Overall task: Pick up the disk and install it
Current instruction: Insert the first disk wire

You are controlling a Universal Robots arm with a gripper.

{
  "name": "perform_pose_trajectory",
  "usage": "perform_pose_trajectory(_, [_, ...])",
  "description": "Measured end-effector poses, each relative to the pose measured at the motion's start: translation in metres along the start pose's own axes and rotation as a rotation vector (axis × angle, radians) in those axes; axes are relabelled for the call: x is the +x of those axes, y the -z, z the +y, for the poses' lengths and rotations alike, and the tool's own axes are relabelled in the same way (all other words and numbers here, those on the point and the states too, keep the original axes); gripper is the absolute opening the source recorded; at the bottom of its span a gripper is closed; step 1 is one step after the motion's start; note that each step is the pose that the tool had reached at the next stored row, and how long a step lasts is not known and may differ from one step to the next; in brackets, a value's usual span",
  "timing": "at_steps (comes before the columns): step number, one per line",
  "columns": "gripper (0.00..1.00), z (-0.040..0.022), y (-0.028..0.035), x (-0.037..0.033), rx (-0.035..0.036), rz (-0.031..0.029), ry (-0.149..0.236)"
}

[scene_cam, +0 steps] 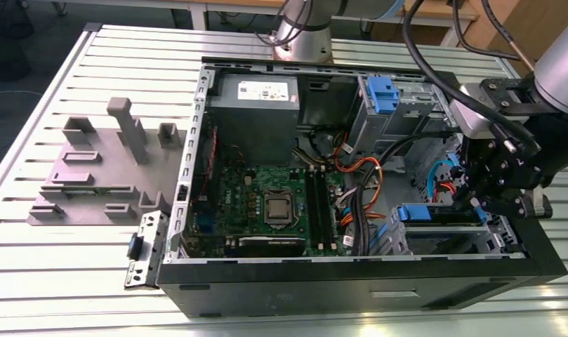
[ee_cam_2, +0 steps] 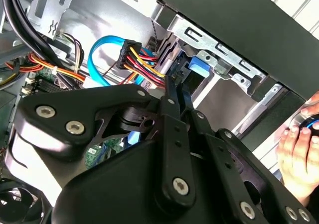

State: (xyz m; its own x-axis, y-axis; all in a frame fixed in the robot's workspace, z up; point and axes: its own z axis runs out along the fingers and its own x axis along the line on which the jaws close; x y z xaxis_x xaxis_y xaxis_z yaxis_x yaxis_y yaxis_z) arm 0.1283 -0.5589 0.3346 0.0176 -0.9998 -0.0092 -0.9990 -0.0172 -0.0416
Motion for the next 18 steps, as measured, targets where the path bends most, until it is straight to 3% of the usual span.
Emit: perform_pose_trajectory(18, [0.16,0.0020,0.0005,0.0018,0.0087,0.0002,-0.002])
